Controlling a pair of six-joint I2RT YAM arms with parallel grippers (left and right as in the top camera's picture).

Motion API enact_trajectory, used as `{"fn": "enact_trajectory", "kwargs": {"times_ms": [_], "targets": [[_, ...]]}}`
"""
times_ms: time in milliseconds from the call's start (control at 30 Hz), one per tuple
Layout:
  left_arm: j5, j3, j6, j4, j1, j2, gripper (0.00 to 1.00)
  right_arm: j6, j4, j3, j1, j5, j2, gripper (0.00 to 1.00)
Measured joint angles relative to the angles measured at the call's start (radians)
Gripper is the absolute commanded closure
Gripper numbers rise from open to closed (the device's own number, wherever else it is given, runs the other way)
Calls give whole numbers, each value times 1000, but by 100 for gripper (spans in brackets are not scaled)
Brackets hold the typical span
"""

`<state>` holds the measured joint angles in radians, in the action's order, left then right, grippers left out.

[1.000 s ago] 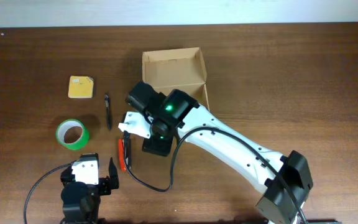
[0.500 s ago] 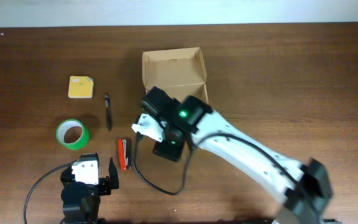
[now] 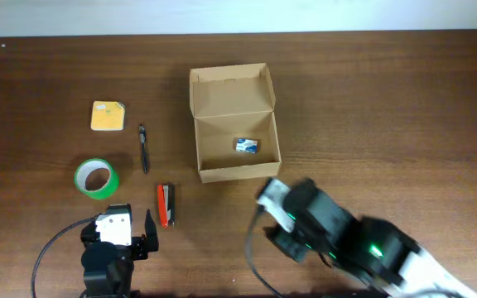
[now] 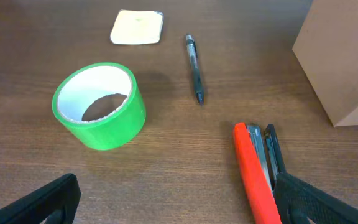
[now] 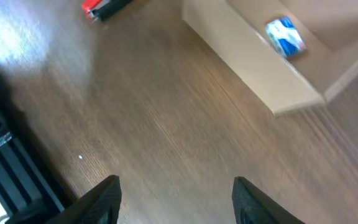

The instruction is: Pack container

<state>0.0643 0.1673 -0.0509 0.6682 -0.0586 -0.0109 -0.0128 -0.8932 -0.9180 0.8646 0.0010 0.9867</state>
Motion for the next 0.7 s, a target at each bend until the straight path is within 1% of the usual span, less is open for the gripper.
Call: {"fn": "enact_trajectory", "kwargs": {"times_ms": [100,200,267,300,467,567,700], "targets": [[0,0,0,0,0,0,0,58,11,93,0,25,-164,40],[0,0,0,0,0,0,0,101,12,159,0,43,-327,30],[0,0,0,0,0,0,1,119,10,184,0,56,-408,12],[0,0,0,0,0,0,0,129,9,193,0,63,-449,1],[0,0,0,0,0,0,0,141,17,199,0,89,-543,1],[-6,0,0,0,0,0,0,142,17,199,0,90,-546,1],[-55,0,1,-12,0,0,1,144,16,200,0,93,-546,1]]}}
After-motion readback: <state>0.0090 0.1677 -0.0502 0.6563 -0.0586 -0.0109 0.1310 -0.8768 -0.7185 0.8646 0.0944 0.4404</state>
